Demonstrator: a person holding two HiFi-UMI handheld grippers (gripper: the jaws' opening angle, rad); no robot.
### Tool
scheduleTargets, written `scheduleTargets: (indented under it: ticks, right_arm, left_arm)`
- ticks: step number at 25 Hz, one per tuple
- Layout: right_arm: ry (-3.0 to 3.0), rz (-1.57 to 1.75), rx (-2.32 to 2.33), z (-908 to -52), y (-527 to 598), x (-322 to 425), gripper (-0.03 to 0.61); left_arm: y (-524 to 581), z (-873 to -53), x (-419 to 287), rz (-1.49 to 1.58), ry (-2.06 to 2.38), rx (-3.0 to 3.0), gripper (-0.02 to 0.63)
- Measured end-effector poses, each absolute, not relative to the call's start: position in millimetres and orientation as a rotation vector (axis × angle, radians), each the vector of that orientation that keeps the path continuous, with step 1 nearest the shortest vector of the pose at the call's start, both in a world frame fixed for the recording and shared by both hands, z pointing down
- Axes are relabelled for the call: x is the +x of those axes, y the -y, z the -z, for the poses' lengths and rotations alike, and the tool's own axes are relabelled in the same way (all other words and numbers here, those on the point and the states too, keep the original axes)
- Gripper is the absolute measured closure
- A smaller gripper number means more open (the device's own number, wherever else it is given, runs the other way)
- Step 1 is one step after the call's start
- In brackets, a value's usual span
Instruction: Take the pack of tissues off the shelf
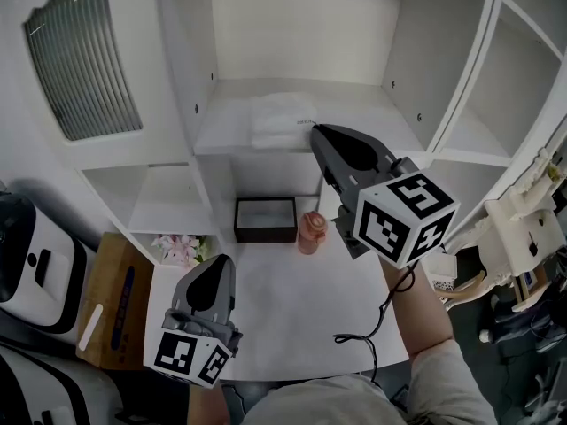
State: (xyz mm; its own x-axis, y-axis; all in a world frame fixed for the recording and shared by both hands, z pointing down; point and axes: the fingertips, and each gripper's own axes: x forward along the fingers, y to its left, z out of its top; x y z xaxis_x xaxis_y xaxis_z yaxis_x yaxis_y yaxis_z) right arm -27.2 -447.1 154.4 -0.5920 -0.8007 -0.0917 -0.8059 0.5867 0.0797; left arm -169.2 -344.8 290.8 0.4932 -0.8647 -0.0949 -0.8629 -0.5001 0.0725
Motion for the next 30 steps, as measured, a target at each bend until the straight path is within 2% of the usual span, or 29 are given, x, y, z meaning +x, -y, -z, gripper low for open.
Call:
scheduleTargets:
  ticks: [15,30]
  right_arm:
    - [-2.646,-0.453,-1.445,-132,387,-22,0.58]
    - [-2.615,-0.446,-1.519,-156,329,-4,0.58]
  left_arm:
    - [322,-290,-165,0.201,1.494,2.746,0.612]
    - [284,-301,-149,0.192,1.381,2.798,0.612]
